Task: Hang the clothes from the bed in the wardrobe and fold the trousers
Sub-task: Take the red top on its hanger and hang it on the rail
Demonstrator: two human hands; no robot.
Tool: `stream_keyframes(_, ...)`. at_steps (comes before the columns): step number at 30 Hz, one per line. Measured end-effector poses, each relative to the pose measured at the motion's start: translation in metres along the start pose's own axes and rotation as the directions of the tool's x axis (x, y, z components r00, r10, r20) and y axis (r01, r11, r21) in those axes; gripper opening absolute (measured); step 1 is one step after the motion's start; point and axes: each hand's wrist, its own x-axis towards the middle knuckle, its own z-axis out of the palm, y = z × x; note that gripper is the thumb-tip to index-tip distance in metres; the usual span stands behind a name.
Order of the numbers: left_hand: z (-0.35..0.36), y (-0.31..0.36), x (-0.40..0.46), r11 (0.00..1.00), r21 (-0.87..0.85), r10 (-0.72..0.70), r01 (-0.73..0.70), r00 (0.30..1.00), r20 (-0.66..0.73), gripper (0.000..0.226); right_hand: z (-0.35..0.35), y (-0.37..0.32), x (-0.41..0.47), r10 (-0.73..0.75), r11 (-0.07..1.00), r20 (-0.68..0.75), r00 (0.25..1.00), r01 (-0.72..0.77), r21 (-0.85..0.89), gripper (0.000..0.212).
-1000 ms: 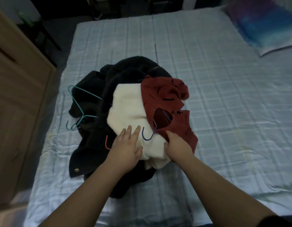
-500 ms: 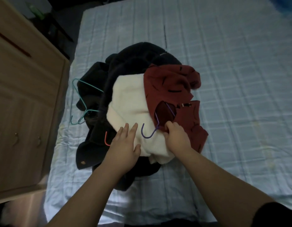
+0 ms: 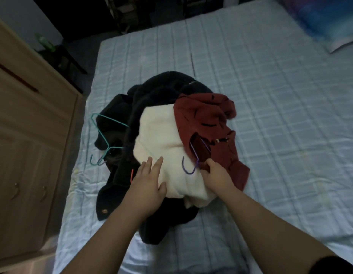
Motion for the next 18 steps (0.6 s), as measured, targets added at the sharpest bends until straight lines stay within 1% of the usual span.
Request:
stream_keyframes(1,-0.003,0.001,0.000,1.000,-0.005,0.009,-0.009,1.000,-0.001,0.077,-0.006,0.000,-0.004,-0.010,0.999,-0.032,0.999,0.012,0.052,0.014)
stream_keyframes(3,-0.013,0.004,-0.001,1.000,-0.013,0.027,-0.027,1.000,-0.004,0.077,-0.021,-0.004,-0.015,-0.044,0.993,-0.150,0.988,0.060,0.105,0.009)
stream_keyframes(4,-0.020,0.006,-0.002,0.999,-0.018,0.040,-0.041,0.999,-0.012,0.077,-0.031,-0.009,-0.022,-0.071,0.988,-0.231,0.970,0.099,0.114,0.012)
stream_keyframes(6,-0.037,0.011,-0.003,0.996,-0.022,0.085,-0.086,0.996,-0.040,0.077,-0.055,-0.024,-0.037,-0.094,0.979,-0.369,0.925,0.153,0.132,0.027)
stream_keyframes(7,-0.047,0.015,-0.003,0.994,-0.025,0.109,-0.110,0.992,-0.058,0.077,-0.070,-0.033,-0.044,-0.089,0.975,-0.423,0.902,0.165,0.146,0.030)
stream_keyframes(8,-0.059,0.019,-0.003,0.991,-0.028,0.130,-0.133,0.989,-0.074,0.077,-0.087,-0.043,-0.050,-0.070,0.972,-0.461,0.885,0.164,0.167,0.028)
stream_keyframes(10,-0.086,0.032,-0.002,0.982,-0.017,0.184,-0.187,0.976,-0.115,0.076,-0.123,-0.061,-0.060,-0.033,0.967,-0.528,0.848,0.159,0.196,0.018)
stream_keyframes(12,-0.115,0.048,-0.001,0.966,-0.002,0.256,-0.260,0.951,-0.170,0.075,-0.161,-0.079,-0.071,-0.039,0.965,-0.589,0.807,0.183,0.187,0.011)
stream_keyframes(15,-0.156,0.073,0.000,0.928,0.006,0.362,-0.373,0.896,-0.257,0.074,-0.210,-0.107,-0.087,-0.080,0.966,-0.640,0.764,0.219,0.141,0.007)
stream_keyframes(18,-0.192,0.092,-0.002,0.896,0.011,0.423,-0.443,0.847,-0.323,0.072,-0.252,-0.136,-0.107,-0.149,0.965,-0.674,0.724,0.256,0.061,0.007)
